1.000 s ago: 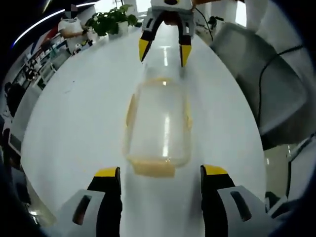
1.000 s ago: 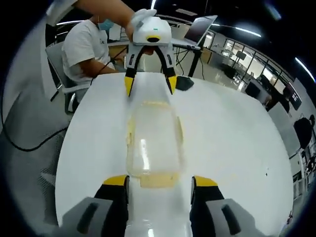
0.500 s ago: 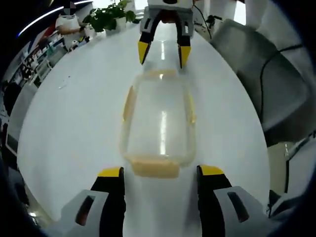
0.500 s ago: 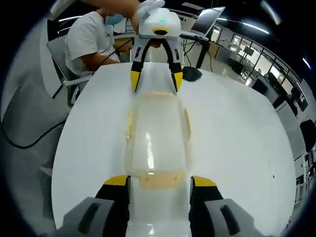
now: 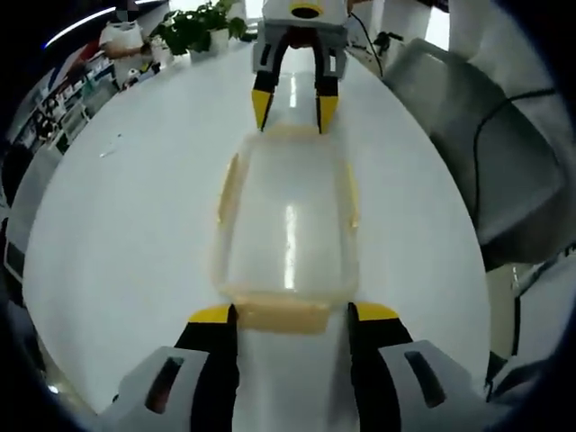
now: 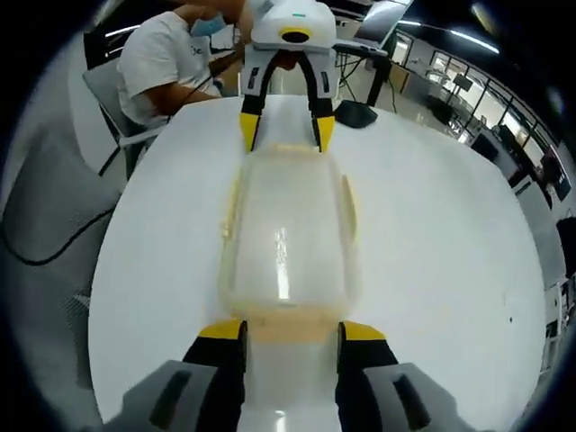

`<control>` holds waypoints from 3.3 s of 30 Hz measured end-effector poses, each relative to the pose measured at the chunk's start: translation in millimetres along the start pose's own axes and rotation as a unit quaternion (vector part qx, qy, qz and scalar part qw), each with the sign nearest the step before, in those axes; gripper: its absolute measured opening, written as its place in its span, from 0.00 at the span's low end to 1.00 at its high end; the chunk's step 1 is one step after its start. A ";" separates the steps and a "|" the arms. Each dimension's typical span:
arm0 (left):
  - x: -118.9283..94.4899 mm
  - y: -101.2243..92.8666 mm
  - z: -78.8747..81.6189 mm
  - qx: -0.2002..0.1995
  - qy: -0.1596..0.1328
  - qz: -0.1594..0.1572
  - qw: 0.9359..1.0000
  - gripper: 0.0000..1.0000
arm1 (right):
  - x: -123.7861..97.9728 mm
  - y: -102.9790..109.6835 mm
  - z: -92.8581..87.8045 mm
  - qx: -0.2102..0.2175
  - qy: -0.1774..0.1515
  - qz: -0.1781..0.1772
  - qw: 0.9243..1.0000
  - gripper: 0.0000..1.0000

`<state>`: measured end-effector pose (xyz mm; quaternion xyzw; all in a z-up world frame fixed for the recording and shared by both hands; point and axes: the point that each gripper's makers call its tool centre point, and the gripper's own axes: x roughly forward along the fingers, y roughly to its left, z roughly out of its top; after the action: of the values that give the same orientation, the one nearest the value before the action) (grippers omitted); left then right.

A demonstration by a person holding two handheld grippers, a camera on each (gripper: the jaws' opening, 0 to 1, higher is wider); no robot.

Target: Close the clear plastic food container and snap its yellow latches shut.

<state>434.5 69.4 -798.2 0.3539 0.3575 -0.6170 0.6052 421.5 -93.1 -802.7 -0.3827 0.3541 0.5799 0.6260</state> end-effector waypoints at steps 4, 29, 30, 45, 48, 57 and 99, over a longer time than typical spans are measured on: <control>1.3 -0.3 -2.2 0.011 0.005 0.000 1.000 0.43 | 0.4 -0.4 1.5 -0.002 0.001 0.004 1.000 0.37; -8.0 -0.1 3.6 0.024 0.012 0.016 1.000 0.37 | -4.7 0.4 6.6 -0.002 -0.017 0.018 1.000 0.36; -12.2 -0.4 4.5 0.024 0.009 0.015 1.000 0.37 | -7.1 1.0 7.9 0.000 -0.021 0.019 1.000 0.36; -53.5 -12.4 40.0 0.034 0.005 0.025 0.999 0.37 | -57.4 6.8 23.4 -0.010 -0.035 0.012 0.999 0.37; -61.2 -13.9 49.7 0.031 0.003 0.027 0.999 0.37 | -69.7 6.1 24.2 -0.013 -0.042 0.010 0.999 0.37; -70.9 -17.2 80.4 0.041 0.008 0.033 0.999 0.37 | -99.5 9.2 15.6 -0.009 -0.050 0.005 0.999 0.37; 2.8 -27.5 223.5 0.046 0.008 0.028 0.999 0.37 | -178.6 18.6 -124.1 -0.001 -0.034 -0.003 0.999 0.37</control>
<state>406.1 -126.0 -689.9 0.3960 0.3241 -0.6127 0.6022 389.4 -284.1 -702.1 -0.3644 0.3314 0.5910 0.6389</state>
